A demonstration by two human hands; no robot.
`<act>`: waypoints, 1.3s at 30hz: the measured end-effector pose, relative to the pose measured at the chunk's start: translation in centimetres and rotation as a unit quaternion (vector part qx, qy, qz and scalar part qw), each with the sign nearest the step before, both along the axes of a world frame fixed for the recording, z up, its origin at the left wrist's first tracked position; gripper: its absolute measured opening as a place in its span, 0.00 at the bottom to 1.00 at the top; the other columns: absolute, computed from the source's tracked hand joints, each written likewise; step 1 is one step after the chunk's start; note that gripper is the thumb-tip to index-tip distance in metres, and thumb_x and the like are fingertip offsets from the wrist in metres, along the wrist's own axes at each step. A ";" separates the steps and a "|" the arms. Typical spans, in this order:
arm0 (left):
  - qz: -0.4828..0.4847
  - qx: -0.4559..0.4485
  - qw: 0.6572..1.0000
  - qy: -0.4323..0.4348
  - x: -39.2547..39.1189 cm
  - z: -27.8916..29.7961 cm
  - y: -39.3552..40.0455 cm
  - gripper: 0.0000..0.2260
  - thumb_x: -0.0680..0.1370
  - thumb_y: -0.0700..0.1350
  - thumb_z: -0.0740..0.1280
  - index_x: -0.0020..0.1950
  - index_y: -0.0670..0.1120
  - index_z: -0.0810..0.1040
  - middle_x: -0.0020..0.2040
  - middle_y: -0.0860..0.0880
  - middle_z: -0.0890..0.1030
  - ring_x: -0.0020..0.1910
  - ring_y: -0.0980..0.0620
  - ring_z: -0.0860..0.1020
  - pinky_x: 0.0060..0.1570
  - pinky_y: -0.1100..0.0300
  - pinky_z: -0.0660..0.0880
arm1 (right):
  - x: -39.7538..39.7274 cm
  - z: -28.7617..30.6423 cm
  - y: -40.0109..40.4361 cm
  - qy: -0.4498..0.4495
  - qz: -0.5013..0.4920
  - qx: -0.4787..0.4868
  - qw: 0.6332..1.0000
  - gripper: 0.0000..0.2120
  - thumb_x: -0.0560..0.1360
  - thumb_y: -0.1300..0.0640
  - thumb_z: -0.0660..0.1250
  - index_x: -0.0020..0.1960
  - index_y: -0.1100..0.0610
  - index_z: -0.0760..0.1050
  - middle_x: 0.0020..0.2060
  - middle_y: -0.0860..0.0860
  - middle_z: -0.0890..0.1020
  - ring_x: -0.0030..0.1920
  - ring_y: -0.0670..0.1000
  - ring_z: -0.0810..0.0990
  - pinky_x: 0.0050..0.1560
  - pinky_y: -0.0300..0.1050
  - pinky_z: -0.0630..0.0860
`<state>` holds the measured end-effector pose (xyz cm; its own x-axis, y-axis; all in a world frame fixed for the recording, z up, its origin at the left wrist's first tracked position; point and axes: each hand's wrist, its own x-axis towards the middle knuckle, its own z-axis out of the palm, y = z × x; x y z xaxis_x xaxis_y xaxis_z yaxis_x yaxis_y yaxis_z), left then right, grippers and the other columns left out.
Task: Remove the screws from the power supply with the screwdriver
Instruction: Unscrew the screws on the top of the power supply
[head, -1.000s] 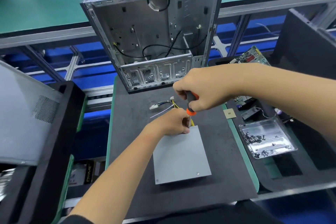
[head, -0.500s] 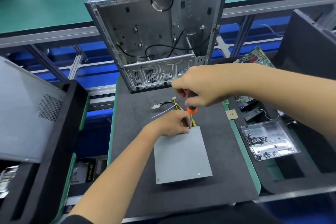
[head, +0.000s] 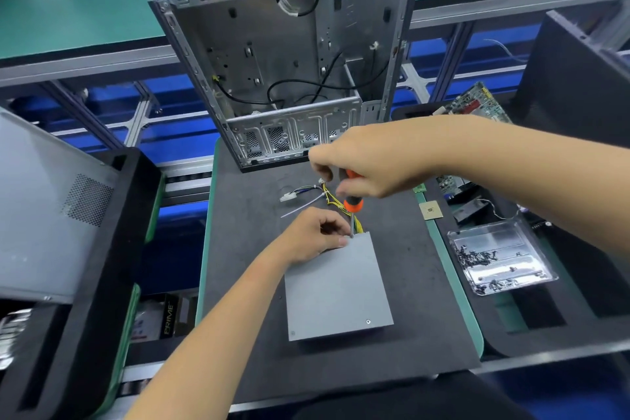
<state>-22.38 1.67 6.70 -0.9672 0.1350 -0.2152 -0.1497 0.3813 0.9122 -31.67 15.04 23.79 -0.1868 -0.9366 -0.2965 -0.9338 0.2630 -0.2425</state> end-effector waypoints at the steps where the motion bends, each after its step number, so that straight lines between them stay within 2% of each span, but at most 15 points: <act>1: 0.001 -0.001 1.000 0.005 0.0 0.0 0.0 0.06 0.73 0.32 0.71 0.42 0.42 0.80 0.37 0.51 0.78 0.34 0.59 0.73 0.38 0.68 0.69 | 0.1 0.4 0.1 -0.020 0.012 0.005 1.000 0.10 0.74 0.58 0.66 0.49 0.50 0.65 0.39 0.44 0.81 0.41 0.46 0.74 0.38 0.42 0.69; 3: 0.004 0.000 1.000 0.010 0.1 0.0 0.1 0.07 0.72 0.32 0.71 0.42 0.43 0.80 0.37 0.51 0.78 0.34 0.61 0.73 0.38 0.69 0.69 | 0.0 0.9 0.2 -0.057 0.021 0.013 0.998 0.15 0.69 0.63 0.67 0.48 0.49 0.66 0.41 0.44 0.78 0.40 0.45 0.73 0.38 0.42 0.70; 5: 0.005 -0.002 1.000 0.011 0.1 -0.1 0.1 0.07 0.73 0.32 0.71 0.42 0.44 0.80 0.36 0.52 0.78 0.33 0.62 0.72 0.38 0.70 0.69 | 0.0 0.7 0.2 -0.052 0.015 0.008 0.998 0.14 0.67 0.62 0.69 0.47 0.49 0.69 0.40 0.45 0.78 0.41 0.47 0.74 0.40 0.46 0.73; 7: 0.004 -0.008 1.000 0.007 0.1 -0.1 0.1 0.06 0.73 0.33 0.71 0.43 0.44 0.80 0.36 0.53 0.77 0.33 0.63 0.72 0.38 0.71 0.69 | 0.1 0.2 0.2 -0.004 -0.012 0.000 1.000 0.09 0.72 0.50 0.68 0.45 0.51 0.69 0.35 0.44 0.78 0.39 0.46 0.74 0.39 0.48 0.73; 9: 0.006 -0.009 1.000 0.002 0.2 -0.1 0.1 0.06 0.73 0.34 0.71 0.43 0.44 0.80 0.36 0.54 0.78 0.34 0.62 0.73 0.38 0.70 0.70 | 0.1 -0.1 -0.1 0.083 -0.054 0.007 0.995 0.15 0.78 0.41 0.56 0.41 0.51 0.65 0.32 0.45 0.76 0.36 0.48 0.73 0.34 0.48 0.69; 11: 0.006 -0.013 1.000 0.001 0.2 0.0 0.1 0.06 0.73 0.34 0.71 0.43 0.44 0.80 0.37 0.53 0.78 0.34 0.61 0.73 0.38 0.69 0.70 | 0.1 -0.5 -0.4 0.120 -0.059 0.001 0.991 0.15 0.81 0.43 0.52 0.40 0.51 0.62 0.32 0.47 0.72 0.36 0.52 0.73 0.32 0.49 0.68; 15: 0.002 -0.014 1.000 0.005 0.2 0.0 0.1 0.06 0.73 0.34 0.71 0.42 0.45 0.80 0.38 0.49 0.78 0.35 0.58 0.72 0.37 0.66 0.70 | 0.1 -0.1 -0.3 0.025 0.005 0.003 1.000 0.05 0.77 0.52 0.62 0.47 0.52 0.67 0.36 0.45 0.79 0.41 0.49 0.74 0.41 0.50 0.73; 19: -0.001 -0.020 1.000 0.010 0.1 -0.1 0.1 0.04 0.73 0.34 0.71 0.43 0.42 0.80 0.39 0.48 0.79 0.35 0.58 0.73 0.38 0.66 0.70 | -0.2 0.9 0.6 -0.057 0.011 0.024 0.998 0.15 0.71 0.62 0.69 0.49 0.49 0.65 0.39 0.44 0.78 0.42 0.48 0.73 0.39 0.43 0.70; 23: -0.006 -0.023 1.000 0.010 0.1 -0.1 0.1 0.03 0.74 0.34 0.71 0.44 0.40 0.80 0.39 0.48 0.79 0.34 0.60 0.72 0.37 0.68 0.69 | -0.2 0.8 0.8 -0.089 -0.013 -0.006 0.996 0.15 0.67 0.67 0.67 0.46 0.52 0.69 0.39 0.46 0.79 0.38 0.45 0.73 0.39 0.45 0.71; 26: -0.006 -0.020 1.000 0.008 0.1 0.0 0.1 0.04 0.74 0.34 0.71 0.45 0.41 0.81 0.40 0.48 0.79 0.35 0.61 0.73 0.38 0.70 0.69 | 0.0 -0.1 0.6 -0.020 -0.024 -0.036 0.999 0.09 0.72 0.54 0.69 0.44 0.53 0.68 0.33 0.45 0.77 0.34 0.42 0.71 0.35 0.44 0.67; 29: -0.004 -0.016 1.000 0.008 0.1 0.0 0.1 0.04 0.74 0.34 0.71 0.44 0.42 0.81 0.39 0.50 0.79 0.36 0.60 0.74 0.40 0.69 0.70 | -0.2 -0.5 0.1 0.103 -0.068 0.000 0.992 0.18 0.80 0.40 0.53 0.42 0.53 0.67 0.34 0.50 0.77 0.35 0.47 0.72 0.32 0.47 0.66; 32: -0.001 -0.015 1.000 0.008 0.1 -0.2 0.0 0.05 0.73 0.34 0.71 0.44 0.43 0.81 0.38 0.51 0.79 0.36 0.59 0.74 0.39 0.69 0.70 | -0.4 -0.6 -0.4 0.090 -0.024 0.023 0.995 0.14 0.81 0.46 0.54 0.42 0.53 0.67 0.36 0.51 0.81 0.38 0.52 0.78 0.36 0.50 0.73; 35: 0.002 -0.014 1.000 0.010 0.1 -0.3 0.0 0.05 0.73 0.34 0.71 0.44 0.44 0.80 0.38 0.52 0.78 0.35 0.61 0.74 0.39 0.70 0.70 | -0.4 0.3 -0.2 0.021 0.020 0.026 0.999 0.06 0.77 0.53 0.64 0.45 0.51 0.67 0.35 0.42 0.79 0.39 0.44 0.74 0.39 0.46 0.72; 37: 0.003 -0.015 1.000 0.013 0.1 -0.4 0.0 0.05 0.73 0.34 0.71 0.43 0.44 0.80 0.38 0.52 0.78 0.35 0.62 0.74 0.40 0.71 0.70 | -0.6 1.0 0.0 -0.017 0.018 0.021 0.999 0.11 0.72 0.60 0.68 0.47 0.50 0.67 0.35 0.39 0.77 0.39 0.42 0.73 0.37 0.40 0.69; 39: 0.005 -0.020 1.000 0.016 0.1 -0.4 0.0 0.06 0.73 0.34 0.72 0.43 0.45 0.80 0.38 0.53 0.79 0.35 0.63 0.74 0.40 0.71 0.71 | -0.7 1.3 0.3 -0.081 -0.004 0.007 0.997 0.16 0.67 0.70 0.65 0.48 0.52 0.70 0.37 0.39 0.80 0.41 0.40 0.76 0.35 0.36 0.69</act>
